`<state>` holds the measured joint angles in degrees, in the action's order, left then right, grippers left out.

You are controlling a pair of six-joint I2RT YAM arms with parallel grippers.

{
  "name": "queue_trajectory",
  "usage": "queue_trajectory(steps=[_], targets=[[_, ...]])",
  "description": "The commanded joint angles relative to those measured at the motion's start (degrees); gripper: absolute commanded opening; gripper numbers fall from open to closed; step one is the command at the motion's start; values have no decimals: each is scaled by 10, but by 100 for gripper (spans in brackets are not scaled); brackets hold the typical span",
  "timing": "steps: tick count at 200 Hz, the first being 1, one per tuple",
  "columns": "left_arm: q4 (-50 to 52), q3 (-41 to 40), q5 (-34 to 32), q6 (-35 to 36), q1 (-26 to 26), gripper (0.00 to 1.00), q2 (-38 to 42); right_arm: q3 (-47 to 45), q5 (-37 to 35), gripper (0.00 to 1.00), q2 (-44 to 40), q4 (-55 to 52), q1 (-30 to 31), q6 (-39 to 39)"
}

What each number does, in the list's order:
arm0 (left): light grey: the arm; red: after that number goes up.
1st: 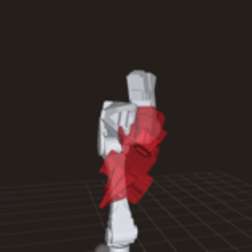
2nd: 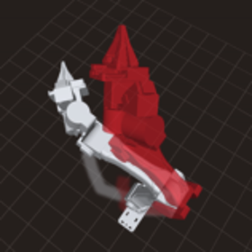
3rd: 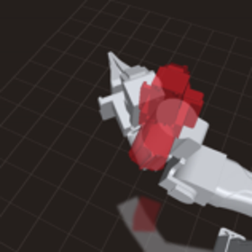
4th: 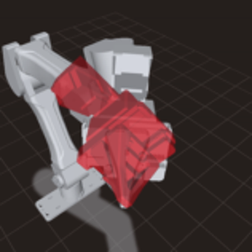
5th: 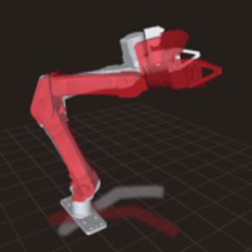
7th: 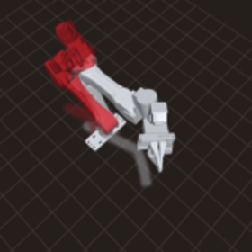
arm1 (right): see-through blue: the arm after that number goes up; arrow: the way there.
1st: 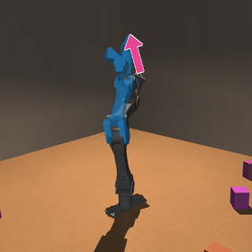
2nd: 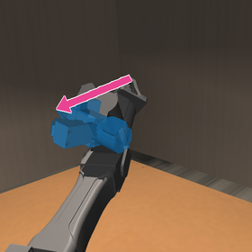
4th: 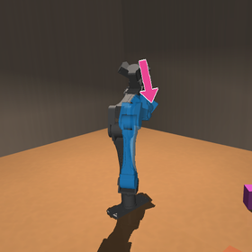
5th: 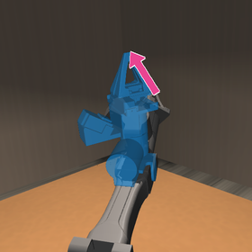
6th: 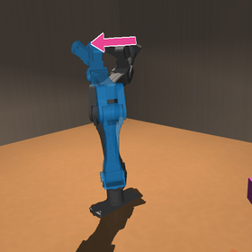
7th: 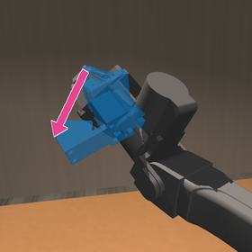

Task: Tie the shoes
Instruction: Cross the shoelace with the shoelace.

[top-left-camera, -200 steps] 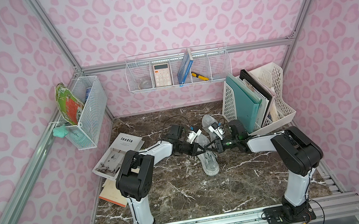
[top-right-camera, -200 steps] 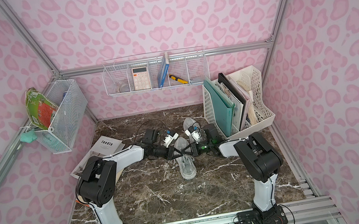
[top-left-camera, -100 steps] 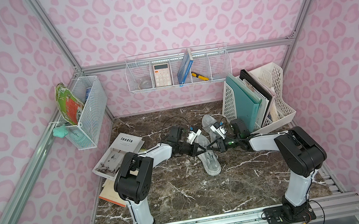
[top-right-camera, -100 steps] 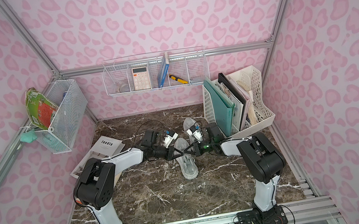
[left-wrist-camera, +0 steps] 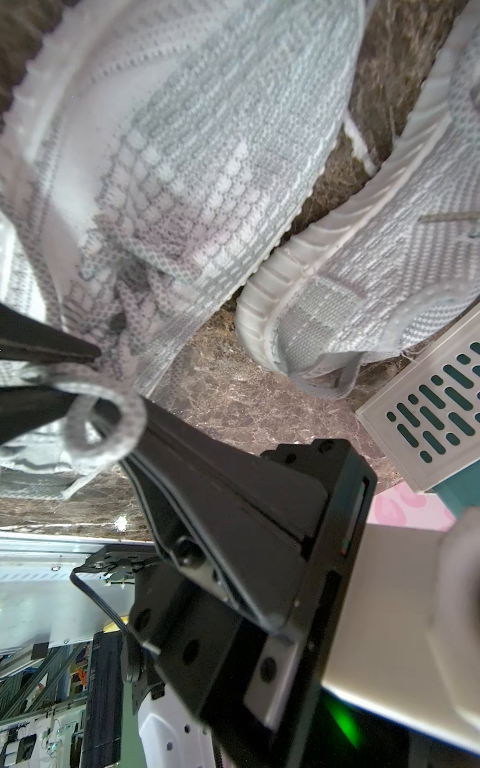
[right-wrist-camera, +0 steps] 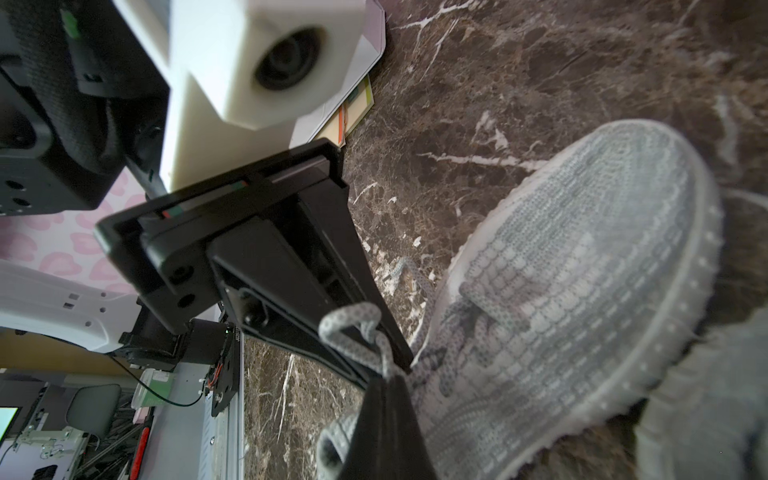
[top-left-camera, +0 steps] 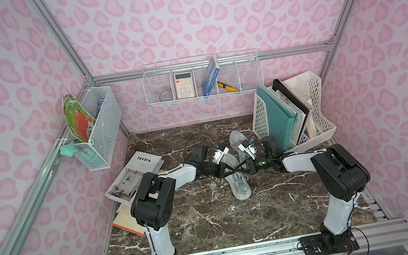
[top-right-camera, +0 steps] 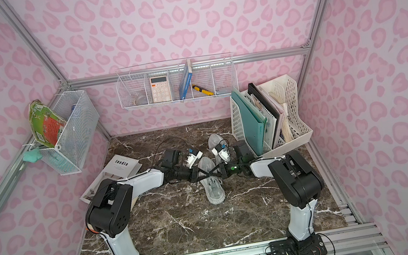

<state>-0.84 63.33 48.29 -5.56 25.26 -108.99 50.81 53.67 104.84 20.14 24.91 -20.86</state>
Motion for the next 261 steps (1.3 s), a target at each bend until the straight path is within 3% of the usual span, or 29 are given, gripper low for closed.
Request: queue_trajectory(steps=[1,63,139,205,261], targets=[[-14,5,14,3,1,21,-5,-3,18,0,1,35,-3,-21],[-33,15,27,-12,4,24,-24,-15,38,0,6,73,-10,-47],[-63,5,7,-34,5,0,-24,-25,26,0,-4,63,-18,-43],[-56,-19,-35,-46,0,0,8,-19,-19,0,-25,-13,-15,11],[-34,-33,-68,-35,-2,0,22,-20,16,0,-25,0,18,5]])
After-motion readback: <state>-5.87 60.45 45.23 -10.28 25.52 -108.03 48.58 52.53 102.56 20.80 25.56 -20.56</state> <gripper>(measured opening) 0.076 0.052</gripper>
